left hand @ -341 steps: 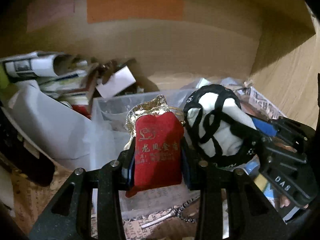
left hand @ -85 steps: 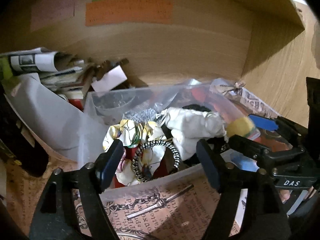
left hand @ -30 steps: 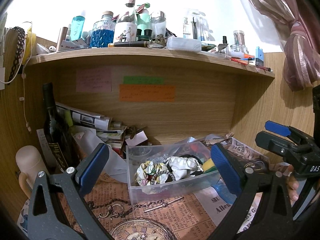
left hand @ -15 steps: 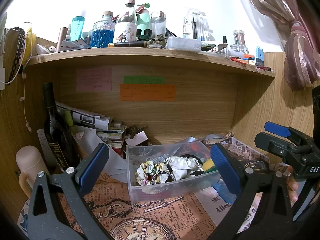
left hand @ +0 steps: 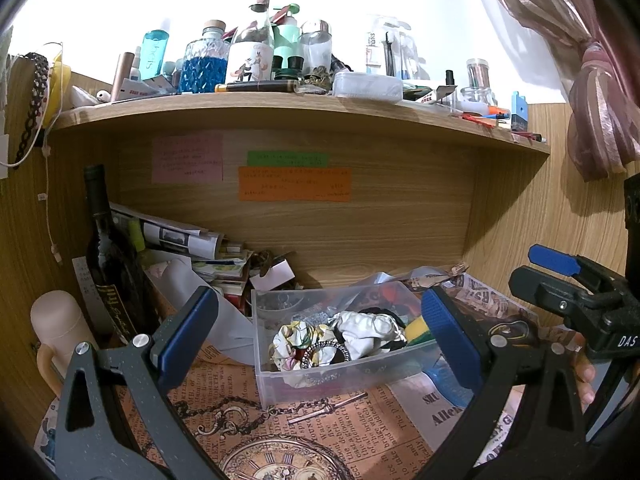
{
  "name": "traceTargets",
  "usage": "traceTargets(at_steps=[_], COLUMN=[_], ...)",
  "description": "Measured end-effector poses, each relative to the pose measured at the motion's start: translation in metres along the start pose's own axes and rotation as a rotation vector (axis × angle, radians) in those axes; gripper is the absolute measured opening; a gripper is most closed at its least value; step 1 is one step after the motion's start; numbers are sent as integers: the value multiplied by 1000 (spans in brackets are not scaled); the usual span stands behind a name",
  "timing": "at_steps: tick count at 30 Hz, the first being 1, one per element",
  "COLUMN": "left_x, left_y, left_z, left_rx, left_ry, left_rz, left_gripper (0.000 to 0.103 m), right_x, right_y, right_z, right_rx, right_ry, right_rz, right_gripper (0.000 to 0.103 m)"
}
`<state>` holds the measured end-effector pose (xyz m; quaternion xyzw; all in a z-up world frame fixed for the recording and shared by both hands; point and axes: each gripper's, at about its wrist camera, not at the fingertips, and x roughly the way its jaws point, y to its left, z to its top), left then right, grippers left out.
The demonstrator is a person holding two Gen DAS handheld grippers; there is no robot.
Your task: Organize soft objects
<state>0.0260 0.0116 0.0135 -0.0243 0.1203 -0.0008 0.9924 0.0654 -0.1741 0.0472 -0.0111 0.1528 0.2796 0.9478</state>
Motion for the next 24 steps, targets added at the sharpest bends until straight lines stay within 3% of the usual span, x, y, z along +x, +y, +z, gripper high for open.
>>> traceTargets(at_steps=[24], left_x=[3], left_y=[-3], left_z=[1], left_rx=[4], left_ry=[16], left_rz=[-21], left_gripper=[103], right_x=[5], right_y=[2], right_z=[-6], right_rx=[11], right_ry=[17], right_rz=[1], right_gripper=[103])
